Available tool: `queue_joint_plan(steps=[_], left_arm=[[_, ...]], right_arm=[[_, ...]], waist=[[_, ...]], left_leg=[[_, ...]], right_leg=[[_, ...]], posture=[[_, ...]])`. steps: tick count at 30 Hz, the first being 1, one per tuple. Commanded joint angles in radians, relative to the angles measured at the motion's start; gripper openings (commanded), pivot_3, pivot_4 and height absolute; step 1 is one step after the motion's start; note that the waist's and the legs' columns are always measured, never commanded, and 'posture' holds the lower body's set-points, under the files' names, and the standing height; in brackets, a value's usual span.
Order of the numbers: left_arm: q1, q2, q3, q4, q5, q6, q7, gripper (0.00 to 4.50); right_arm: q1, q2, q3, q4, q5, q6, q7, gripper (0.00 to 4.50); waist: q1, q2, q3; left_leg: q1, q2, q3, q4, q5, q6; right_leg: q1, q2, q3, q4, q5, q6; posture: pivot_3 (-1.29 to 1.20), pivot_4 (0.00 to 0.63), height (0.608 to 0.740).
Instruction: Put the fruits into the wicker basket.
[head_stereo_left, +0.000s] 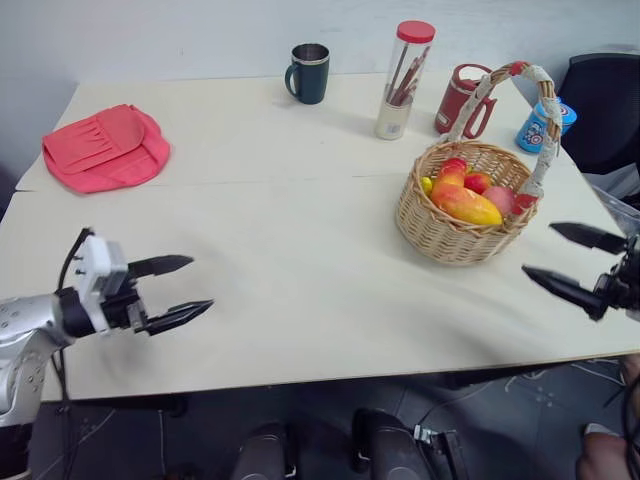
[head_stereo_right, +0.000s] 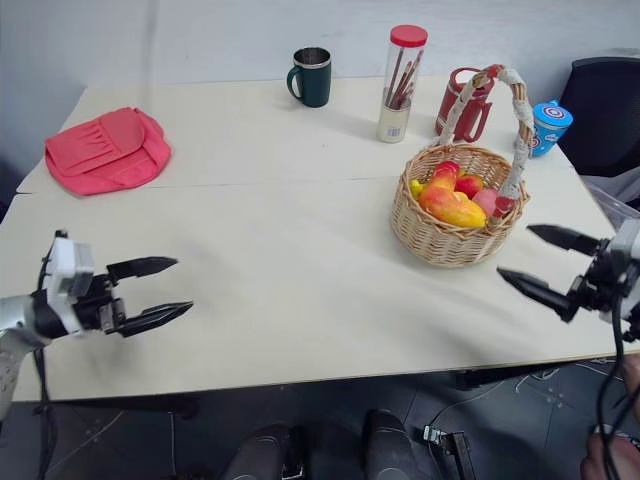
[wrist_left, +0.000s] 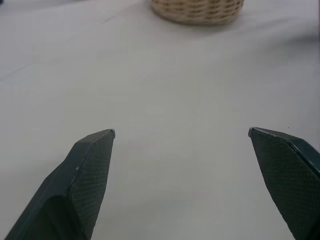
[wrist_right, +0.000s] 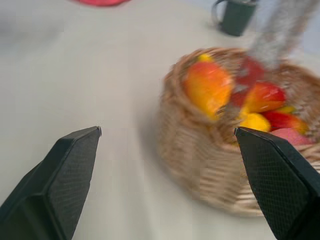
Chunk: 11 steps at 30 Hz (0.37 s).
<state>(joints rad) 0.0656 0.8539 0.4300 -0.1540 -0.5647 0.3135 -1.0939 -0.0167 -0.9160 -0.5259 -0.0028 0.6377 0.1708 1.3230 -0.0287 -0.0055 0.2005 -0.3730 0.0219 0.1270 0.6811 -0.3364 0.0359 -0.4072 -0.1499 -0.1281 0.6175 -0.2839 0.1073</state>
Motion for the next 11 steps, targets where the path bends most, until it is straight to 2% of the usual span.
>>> queue_joint_plan(steps=[1, 6, 11], left_arm=[[0.092, -0.006, 0.053, -0.049, 0.052, -0.079, 0.002, 4.50], [0.179, -0.062, 0.034, -0.093, 0.101, -0.150, 0.044, 4.50], [0.255, -0.129, 0.031, -0.131, 0.125, -0.180, 0.096, 4.50]], right_arm=[[0.039, 0.001, 0.076, -0.078, -0.007, -0.073, 0.130, 4.45], [-0.045, 0.136, 0.293, -0.021, -0.118, -0.302, 0.217, 4.45], [-0.195, 0.266, 0.392, 0.154, -0.196, -0.418, 0.160, 4.45]], waist=[[0.002, 0.000, 0.000], [0.003, -0.002, -0.001], [0.002, -0.001, 0.000]], left_leg=[[0.000, 0.001, 0.000, 0.000, 0.000, 0.000], [0.001, 0.004, 0.000, 0.000, -0.002, -0.003], [0.001, 0.003, 0.001, 0.000, -0.002, -0.004]], right_leg=[[0.000, 0.000, 0.000, 0.000, 0.000, 0.000], [0.001, 0.001, 0.002, -0.002, 0.000, -0.003], [-0.001, 0.001, 0.004, -0.001, 0.000, -0.003]], posture=[[0.00, 0.150, 0.740], [0.00, 0.150, 0.740], [0.00, 0.150, 0.740]])
